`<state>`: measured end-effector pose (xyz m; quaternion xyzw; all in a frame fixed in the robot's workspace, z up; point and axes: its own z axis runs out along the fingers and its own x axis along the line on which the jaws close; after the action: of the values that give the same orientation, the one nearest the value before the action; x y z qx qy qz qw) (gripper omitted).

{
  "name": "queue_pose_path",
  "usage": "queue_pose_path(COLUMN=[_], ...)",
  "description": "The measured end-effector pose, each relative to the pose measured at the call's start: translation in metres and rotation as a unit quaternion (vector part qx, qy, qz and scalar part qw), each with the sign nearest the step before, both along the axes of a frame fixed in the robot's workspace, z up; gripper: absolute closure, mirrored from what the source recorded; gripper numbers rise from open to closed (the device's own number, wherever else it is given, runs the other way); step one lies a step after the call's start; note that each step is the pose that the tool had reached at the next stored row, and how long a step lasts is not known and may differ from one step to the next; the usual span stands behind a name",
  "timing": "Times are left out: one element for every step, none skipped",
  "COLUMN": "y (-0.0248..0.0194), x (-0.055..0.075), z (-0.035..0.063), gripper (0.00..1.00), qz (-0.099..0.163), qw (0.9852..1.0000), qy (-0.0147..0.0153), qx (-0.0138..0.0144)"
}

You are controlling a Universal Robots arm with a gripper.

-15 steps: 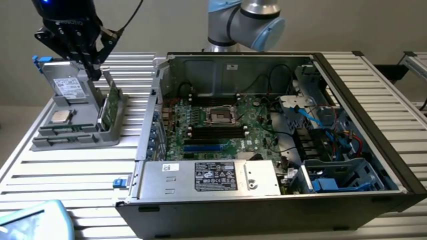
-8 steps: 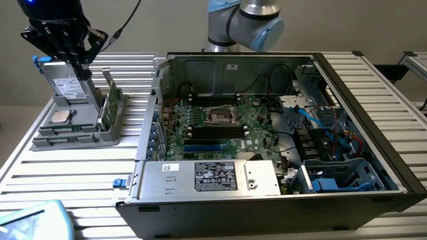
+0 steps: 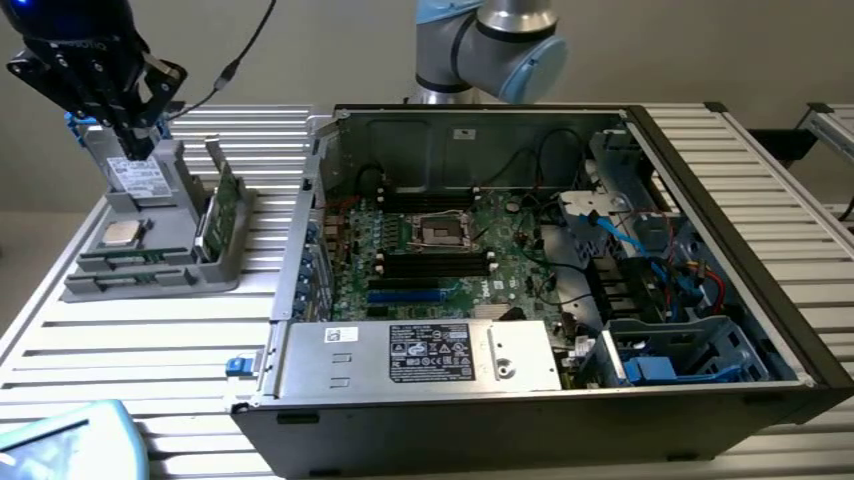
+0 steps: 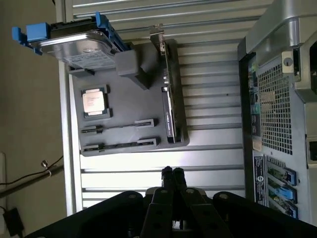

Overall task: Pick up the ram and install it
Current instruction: 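Reach for the ram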

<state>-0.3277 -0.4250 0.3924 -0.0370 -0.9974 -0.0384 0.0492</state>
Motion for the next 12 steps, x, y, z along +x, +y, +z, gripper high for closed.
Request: queue_pose_path(y=[-0.0001,-0.0003,-0.0004,-0.0005,-0.0006,-0.0007,-0.0008,-0.0010,-0.0010,-0.0011,-0.0013,-0.0014], x=[-0.005,-0.009,-0.014,-0.018,-0.023,-0.027,-0.032,-0.036,-0.039,-0.042,-0.043,-0.045], z=[-0.0002,-0.0005,-0.0010,-0.0014,-0.0019,-0.0022,-0.0026,-0.0029,-0.0032,-0.0035,-0.0038,-0.0041], gripper=[0.89,0.89,0.89,0.89,0.89,0.89,0.89,0.89,0.89,0.89,0.89,0.89], qz=[0.000,0.000,0.000,0.000,0.000,0.000,0.000,0.000,0.000,0.001,0.003,0.005], qw=[1.0000,1.0000,1.0000,1.0000,1.0000,1.0000,1.0000,1.0000,1.0000,1.0000,1.0000,1.0000], qy=[0.0002,0.0002,0.0002,0.0003,0.0003,0.0003,0.0003,0.0002,0.0003,0.0003,0.0001,0.0000], qx=[0.0002,0.0003,0.0005,0.0005,0.0006,0.0005,0.0006,0.0006,0.0005,0.0005,0.0005,0.0006])
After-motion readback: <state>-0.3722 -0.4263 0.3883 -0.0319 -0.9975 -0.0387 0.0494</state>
